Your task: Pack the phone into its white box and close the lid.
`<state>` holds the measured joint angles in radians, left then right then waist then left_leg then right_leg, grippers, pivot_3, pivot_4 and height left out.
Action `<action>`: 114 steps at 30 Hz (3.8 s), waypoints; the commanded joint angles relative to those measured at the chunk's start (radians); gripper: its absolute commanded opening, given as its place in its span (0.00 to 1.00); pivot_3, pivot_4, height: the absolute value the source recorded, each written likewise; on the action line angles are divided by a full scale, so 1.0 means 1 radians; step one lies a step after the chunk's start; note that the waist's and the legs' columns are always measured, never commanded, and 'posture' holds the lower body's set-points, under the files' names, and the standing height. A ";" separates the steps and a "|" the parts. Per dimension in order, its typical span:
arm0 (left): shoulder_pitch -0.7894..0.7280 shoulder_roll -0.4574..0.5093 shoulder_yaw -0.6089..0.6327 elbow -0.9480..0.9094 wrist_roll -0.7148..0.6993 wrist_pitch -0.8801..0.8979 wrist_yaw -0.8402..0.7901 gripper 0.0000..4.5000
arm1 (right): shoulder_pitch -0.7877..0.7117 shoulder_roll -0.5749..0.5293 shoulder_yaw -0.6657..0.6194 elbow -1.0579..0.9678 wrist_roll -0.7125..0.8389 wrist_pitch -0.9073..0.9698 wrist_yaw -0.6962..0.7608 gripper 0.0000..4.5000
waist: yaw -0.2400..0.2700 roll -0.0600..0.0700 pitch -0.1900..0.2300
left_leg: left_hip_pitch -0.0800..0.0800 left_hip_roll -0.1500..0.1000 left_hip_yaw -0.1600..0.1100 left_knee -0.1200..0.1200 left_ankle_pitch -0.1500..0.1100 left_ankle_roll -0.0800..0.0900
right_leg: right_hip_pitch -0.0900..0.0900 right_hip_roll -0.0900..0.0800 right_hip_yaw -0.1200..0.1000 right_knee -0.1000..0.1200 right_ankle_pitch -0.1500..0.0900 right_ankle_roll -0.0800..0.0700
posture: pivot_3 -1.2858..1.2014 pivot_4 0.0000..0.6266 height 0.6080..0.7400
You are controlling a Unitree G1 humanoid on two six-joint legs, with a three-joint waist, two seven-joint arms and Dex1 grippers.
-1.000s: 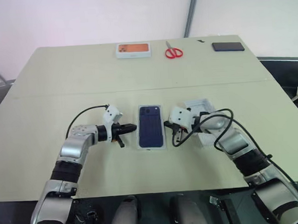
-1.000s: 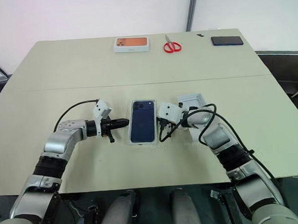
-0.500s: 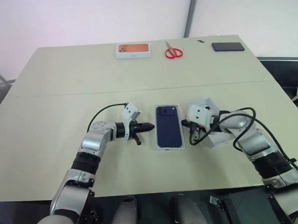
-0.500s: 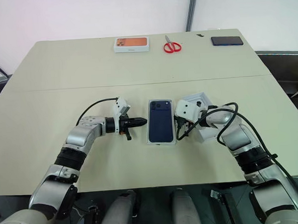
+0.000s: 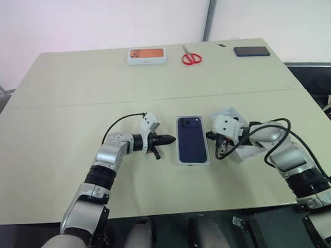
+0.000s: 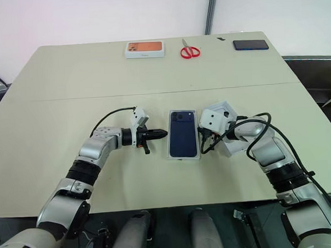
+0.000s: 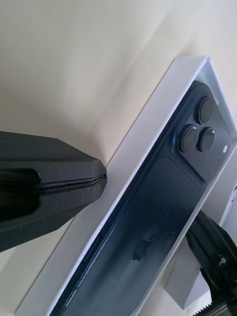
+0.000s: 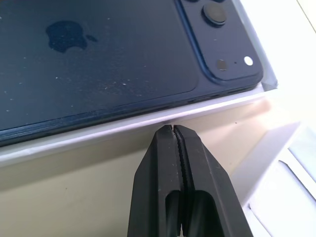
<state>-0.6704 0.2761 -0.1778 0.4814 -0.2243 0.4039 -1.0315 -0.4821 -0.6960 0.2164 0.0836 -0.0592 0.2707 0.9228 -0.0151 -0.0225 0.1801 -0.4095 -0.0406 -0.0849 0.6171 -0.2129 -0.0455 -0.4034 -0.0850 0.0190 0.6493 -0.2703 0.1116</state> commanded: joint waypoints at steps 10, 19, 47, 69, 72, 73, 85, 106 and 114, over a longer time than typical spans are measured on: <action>0.033 0.084 0.071 -0.100 -0.024 -0.011 0.012 0.00 | -0.109 0.024 0.004 0.167 -0.096 -0.088 -0.111 0.01 | -0.001 0.000 0.000 | 0.000 0.001 0.000 0.000 0.000 0.000 | 0.000 0.001 0.001 0.000 0.000 0.000 | 0.52 0.24 1.00; 0.058 0.157 0.176 -0.150 -0.081 -0.082 -0.010 0.30 | -0.062 -0.008 -0.151 0.037 0.074 0.074 -0.050 0.30 | 0.000 0.000 0.000 | 0.000 0.001 0.000 0.000 0.000 0.000 | 0.000 0.001 0.001 0.000 0.000 0.000 | 0.52 0.24 1.00; 0.387 0.292 0.235 -0.395 -0.187 -0.390 -0.211 0.87 | 0.079 -0.058 -0.270 -0.583 0.340 1.109 -0.271 0.88 | 0.003 0.001 0.000 | 0.000 0.004 -0.001 -0.001 -0.001 0.001 | -0.001 -0.002 0.002 0.000 0.000 -0.001 | 0.52 0.24 1.00; 0.420 0.261 0.199 -0.406 -0.188 -0.450 -0.198 0.87 | -0.149 -0.095 -0.137 -0.330 0.420 1.265 -0.339 0.88 | 0.001 0.001 0.000 | 0.000 0.003 0.001 -0.001 -0.001 0.003 | -0.001 -0.002 0.001 -0.001 0.000 0.000 | 0.52 0.24 1.00; 0.416 0.260 0.197 -0.406 -0.192 -0.454 -0.209 0.87 | -0.151 -0.077 -0.146 -0.322 0.424 1.291 -0.362 0.88 | 0.000 0.001 0.000 | 0.000 0.003 0.001 -0.001 -0.001 0.003 | -0.001 -0.002 0.001 -0.001 0.000 0.000 | 0.52 0.24 1.00; 0.414 0.260 0.197 -0.405 -0.192 -0.457 -0.212 0.87 | -0.153 -0.075 -0.145 -0.320 0.421 1.292 -0.371 0.88 | 0.000 0.001 0.000 | 0.000 0.003 0.001 -0.001 -0.001 0.003 | -0.001 -0.002 0.001 -0.001 0.000 0.000 | 0.52 0.24 1.00; 0.381 0.241 0.189 -0.370 -0.188 -0.470 -0.234 0.88 | -0.147 -0.028 -0.174 -0.306 0.415 1.294 -0.437 0.01 | 0.001 0.001 0.000 | 0.000 0.003 0.001 -0.001 -0.001 0.003 | -0.001 -0.001 0.001 -0.001 0.000 0.000 | 0.52 0.24 1.00; 0.339 0.216 0.225 -0.353 -0.211 -0.402 -0.126 0.88 | -0.360 0.475 -0.785 -0.247 0.639 1.341 -0.497 0.01 | 0.001 0.002 0.001 | 0.000 0.004 0.000 -0.002 -0.001 0.003 | -0.002 0.002 0.002 0.001 0.000 0.000 | 0.52 0.24 1.00; 0.336 0.203 0.229 -0.402 -0.249 -0.325 -0.072 0.88 | -0.228 0.677 -0.871 -0.281 1.136 1.344 -0.679 0.01 | -0.006 0.004 0.001 | 0.000 0.005 0.000 -0.002 -0.001 0.003 | -0.003 0.002 0.003 0.002 0.000 -0.001 | 0.52 0.24 1.00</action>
<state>-0.3279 0.4792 0.0253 0.1250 -0.4456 0.0633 -1.1126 -0.7197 -0.0286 -0.6526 -0.1565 0.9343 1.6078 0.2938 -0.0206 -0.0189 0.1812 -0.4093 -0.0356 -0.0851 0.6149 -0.2143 -0.0428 -0.4065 -0.0829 0.0222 0.6511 -0.2702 0.1111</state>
